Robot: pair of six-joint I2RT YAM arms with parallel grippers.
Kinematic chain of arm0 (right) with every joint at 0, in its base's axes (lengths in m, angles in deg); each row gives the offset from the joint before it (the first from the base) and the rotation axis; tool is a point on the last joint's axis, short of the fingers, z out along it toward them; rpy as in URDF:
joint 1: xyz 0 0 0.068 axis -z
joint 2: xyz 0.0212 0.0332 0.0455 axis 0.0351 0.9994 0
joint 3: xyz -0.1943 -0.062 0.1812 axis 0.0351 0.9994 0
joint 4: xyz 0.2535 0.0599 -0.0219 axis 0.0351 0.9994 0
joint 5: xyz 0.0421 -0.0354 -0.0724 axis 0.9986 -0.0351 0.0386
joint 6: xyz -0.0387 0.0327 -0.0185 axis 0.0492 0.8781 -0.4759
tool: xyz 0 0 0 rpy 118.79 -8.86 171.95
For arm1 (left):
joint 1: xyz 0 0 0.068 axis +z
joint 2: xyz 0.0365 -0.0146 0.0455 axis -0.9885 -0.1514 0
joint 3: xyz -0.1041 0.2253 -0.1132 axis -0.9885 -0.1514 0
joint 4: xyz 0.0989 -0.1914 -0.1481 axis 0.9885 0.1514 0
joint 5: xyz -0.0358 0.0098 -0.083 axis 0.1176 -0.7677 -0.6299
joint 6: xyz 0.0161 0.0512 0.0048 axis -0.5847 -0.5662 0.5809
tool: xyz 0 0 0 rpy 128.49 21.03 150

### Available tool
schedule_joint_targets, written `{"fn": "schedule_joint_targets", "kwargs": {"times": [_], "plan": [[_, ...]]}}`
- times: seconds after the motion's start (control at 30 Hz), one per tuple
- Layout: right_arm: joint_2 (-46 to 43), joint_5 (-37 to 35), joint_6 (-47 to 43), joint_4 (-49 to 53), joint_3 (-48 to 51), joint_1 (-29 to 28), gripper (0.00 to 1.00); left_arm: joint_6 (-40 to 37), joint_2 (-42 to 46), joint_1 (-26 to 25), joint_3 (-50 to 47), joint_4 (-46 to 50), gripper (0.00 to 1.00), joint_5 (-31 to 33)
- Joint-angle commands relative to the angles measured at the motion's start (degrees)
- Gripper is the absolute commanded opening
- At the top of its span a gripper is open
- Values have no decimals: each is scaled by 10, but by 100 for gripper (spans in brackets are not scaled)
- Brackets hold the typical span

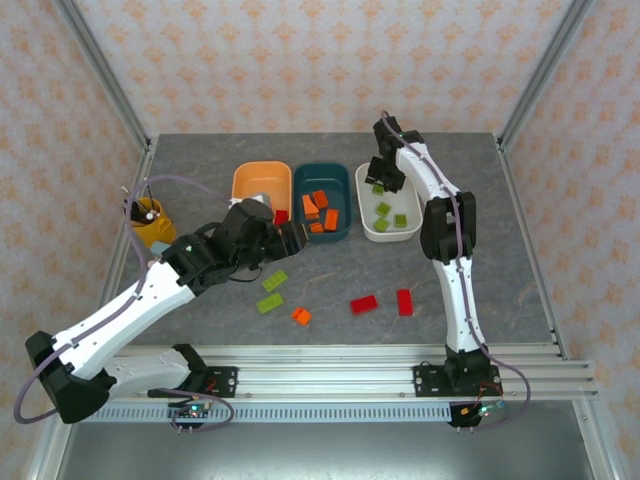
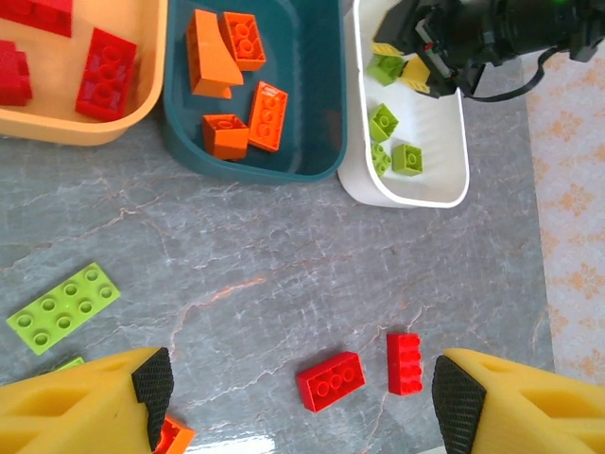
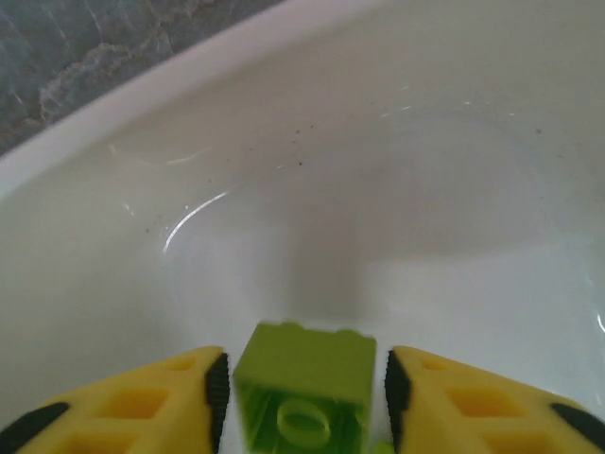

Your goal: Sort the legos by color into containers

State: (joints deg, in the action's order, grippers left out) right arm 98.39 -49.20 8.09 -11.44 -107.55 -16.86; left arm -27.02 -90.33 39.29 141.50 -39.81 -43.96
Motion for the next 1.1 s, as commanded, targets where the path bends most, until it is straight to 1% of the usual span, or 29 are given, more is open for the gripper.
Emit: {"fn": "schedule_joint_targets", "kwargs": {"times": [0.0,0.1,0.2,0.27,0.37,0.4,0.47,0.53,0.63,0.7,0.73,0.83,0.93,1.07], "plan": [[-1,8,-10,36,-26,-1,58,-29,-26,-11,30,-7,76,-11],[-41,8,-20,31,-8,-2,65,-55,-61,-21,41,-1,76,-34],[-126,-6,-22,12,44,-4,66,-99,-105,-41,49,-1,79,-59],[-206,-11,-14,-19,112,-7,66,-136,-143,-61,60,5,80,-72],[-342,-18,9,-67,255,-15,66,-189,-211,-92,86,18,80,-92],[-398,-22,19,-79,308,-20,66,-222,-237,-102,98,24,80,-95],[-487,-22,41,-96,403,-29,66,-259,-286,-122,125,37,80,-103],[-590,-21,67,-102,496,-39,67,-297,-339,-142,162,56,80,-98],[-724,-13,101,-89,596,-48,70,-338,-408,-166,215,87,82,-73],[-801,-5,122,-65,638,-51,72,-362,-440,-177,242,101,84,-62],[-837,-3,132,-49,655,-50,73,-375,-473,-182,258,110,85,-58],[-922,-11,150,0,687,-50,75,-404,-525,-195,293,136,86,-40],[-983,-23,162,38,701,-51,76,-409,-553,-197,303,136,86,-34],[-1020,-33,179,73,699,-50,76,-412,-577,-196,309,133,86,-49]]}}
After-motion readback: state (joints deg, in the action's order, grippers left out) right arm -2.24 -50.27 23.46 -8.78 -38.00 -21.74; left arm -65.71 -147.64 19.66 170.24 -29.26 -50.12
